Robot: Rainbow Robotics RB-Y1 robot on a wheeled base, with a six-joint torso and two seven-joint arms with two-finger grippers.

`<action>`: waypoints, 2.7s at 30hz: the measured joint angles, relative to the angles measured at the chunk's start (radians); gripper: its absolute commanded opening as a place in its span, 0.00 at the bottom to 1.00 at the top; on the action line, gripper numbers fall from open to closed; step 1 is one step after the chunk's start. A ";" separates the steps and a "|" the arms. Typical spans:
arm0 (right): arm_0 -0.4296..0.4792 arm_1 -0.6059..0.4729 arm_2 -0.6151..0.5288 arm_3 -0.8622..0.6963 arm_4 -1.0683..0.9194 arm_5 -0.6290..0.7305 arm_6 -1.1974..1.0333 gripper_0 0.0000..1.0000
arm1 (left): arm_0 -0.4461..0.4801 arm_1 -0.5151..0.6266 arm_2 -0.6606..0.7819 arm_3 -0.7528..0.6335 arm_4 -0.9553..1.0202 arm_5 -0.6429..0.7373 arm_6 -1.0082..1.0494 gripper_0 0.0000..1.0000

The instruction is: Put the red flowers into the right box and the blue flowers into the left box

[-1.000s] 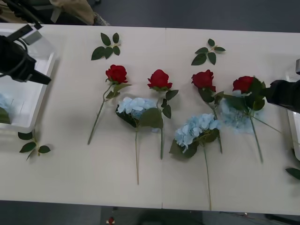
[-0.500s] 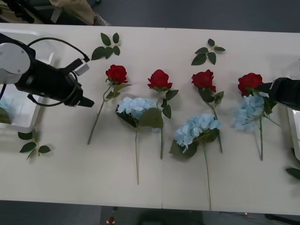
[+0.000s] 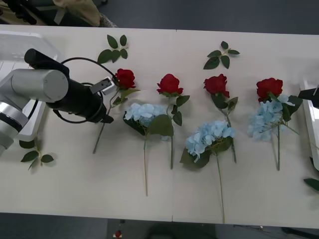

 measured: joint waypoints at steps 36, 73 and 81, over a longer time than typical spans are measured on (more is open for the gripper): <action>-0.292 0.000 0.176 0.419 0.076 -0.092 0.315 0.94 | -0.028 -0.076 -0.023 0.110 -0.076 -0.028 0.012 0.00; -0.430 0.050 0.385 0.672 0.195 -0.182 0.443 0.94 | -0.028 -0.009 0.069 -0.062 0.813 -0.253 -0.001 0.00; -0.464 0.073 0.400 0.730 0.196 -0.218 0.445 0.94 | -0.026 -0.193 0.094 -0.192 0.682 -0.261 -0.007 0.00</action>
